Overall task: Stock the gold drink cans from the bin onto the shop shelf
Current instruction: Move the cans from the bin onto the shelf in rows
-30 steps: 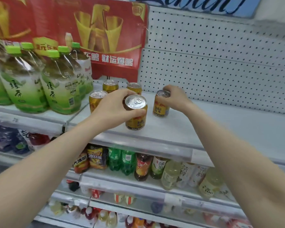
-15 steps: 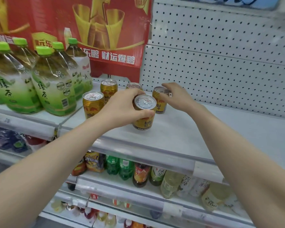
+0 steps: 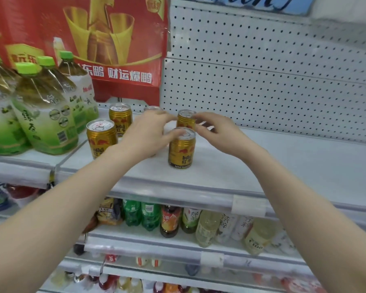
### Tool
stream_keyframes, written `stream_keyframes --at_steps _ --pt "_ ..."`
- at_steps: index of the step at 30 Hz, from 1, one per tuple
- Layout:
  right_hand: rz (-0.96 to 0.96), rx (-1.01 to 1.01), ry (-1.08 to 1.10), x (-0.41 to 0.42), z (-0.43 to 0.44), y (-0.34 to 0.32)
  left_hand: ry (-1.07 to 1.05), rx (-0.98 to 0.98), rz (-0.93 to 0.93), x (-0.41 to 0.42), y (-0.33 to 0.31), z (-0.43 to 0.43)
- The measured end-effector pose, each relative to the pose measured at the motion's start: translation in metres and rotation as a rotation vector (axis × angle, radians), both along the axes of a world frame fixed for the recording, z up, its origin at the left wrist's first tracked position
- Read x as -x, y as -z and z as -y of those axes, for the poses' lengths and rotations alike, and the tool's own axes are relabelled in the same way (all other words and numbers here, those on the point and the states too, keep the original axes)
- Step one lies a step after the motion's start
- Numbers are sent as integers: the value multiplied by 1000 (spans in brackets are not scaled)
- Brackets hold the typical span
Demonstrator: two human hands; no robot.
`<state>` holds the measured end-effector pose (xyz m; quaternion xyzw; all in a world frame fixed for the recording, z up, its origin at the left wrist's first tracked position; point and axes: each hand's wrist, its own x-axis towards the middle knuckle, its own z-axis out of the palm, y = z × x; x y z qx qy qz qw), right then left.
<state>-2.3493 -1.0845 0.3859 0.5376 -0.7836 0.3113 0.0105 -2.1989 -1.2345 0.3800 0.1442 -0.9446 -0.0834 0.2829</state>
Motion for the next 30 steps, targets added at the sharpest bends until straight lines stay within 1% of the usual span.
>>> stream_keyframes --at_steps 2,4,6,10,15,21,25,30 --pt "-6 -26 -61 -10 2 3 -49 66 -31 -9 3 16" --pt "-43 -85 -81 -16 7 7 -102 93 36 -17 12 31" --pt "-124 -171 -69 -19 14 11 -125 102 103 -23 20 40" --pt "-266 -261 7 -19 28 15 -106 118 102 -27 24 40" --pt "-337 -290 87 -22 38 16 -102 115 126 -29 22 42" --pt "-403 -297 123 -29 32 18 -68 137 145 -34 18 38" --pt "-523 -251 175 -36 7 15 -16 172 76 -46 16 23" --pt "-662 -266 246 -61 -50 20 149 198 3 -60 25 -16"
